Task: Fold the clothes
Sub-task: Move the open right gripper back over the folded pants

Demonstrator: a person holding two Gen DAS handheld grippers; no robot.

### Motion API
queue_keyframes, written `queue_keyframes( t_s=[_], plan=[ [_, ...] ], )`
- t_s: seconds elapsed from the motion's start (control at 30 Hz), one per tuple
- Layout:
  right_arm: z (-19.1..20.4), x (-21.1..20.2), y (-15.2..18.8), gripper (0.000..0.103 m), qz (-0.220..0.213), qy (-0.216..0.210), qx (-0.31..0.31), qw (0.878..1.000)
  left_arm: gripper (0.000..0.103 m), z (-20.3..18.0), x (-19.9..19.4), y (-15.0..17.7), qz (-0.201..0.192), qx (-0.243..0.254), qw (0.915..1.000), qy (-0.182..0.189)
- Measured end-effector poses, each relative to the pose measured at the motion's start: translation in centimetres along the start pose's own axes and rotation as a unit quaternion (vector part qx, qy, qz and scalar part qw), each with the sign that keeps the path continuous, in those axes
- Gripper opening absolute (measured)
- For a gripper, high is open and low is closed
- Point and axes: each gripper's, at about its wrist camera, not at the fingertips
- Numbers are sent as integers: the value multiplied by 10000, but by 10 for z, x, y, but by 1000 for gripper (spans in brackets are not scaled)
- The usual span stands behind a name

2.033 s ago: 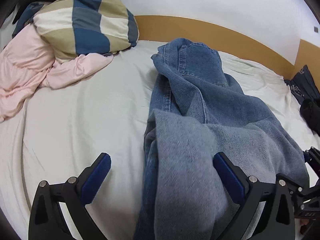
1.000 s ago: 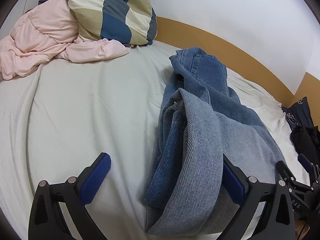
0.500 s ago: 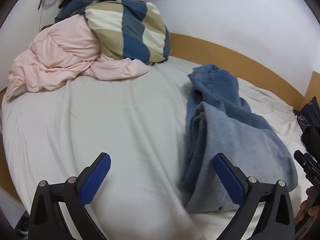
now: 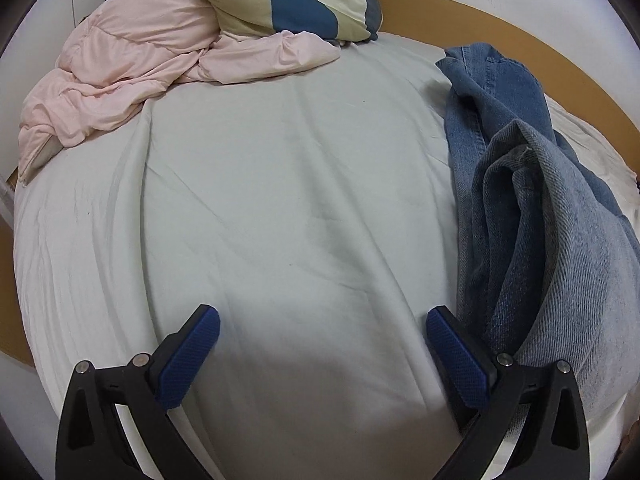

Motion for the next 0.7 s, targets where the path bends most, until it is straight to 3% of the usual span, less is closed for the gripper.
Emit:
queue_keyframes(
  t_s=[0.1,0.2,0.33,0.5,0.6,0.7],
  plan=[
    [-7,0,0,103,32,0,198,9998,103,1,-1,1,-28,25,10000,53],
    [3,-2,1,103,-40,2,-23,10000,103,0,-2,3,-55,109,9999,75],
    [45,-4,6,103,-65,-141,-1099,9938,103,0,-2,4,-58,138,9999,75],
    [99,9,25,103,232,-42,-2505,9678,103,1,-3,3,-56,142,9999,76],
    [108,18,31,103,432,58,-2762,9601,103,2,-3,3,-57,144,9999,77],
    [103,21,29,103,494,105,-2645,9631,103,2,-3,4,-58,146,9998,78]
  ],
)
Point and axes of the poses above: each gripper's, at about its wrist camera, not at the fingertips, and x roughly the way its jaws point, z to its left, y to its underside, and after that the axes turned 3 degrees about -y, right-handed
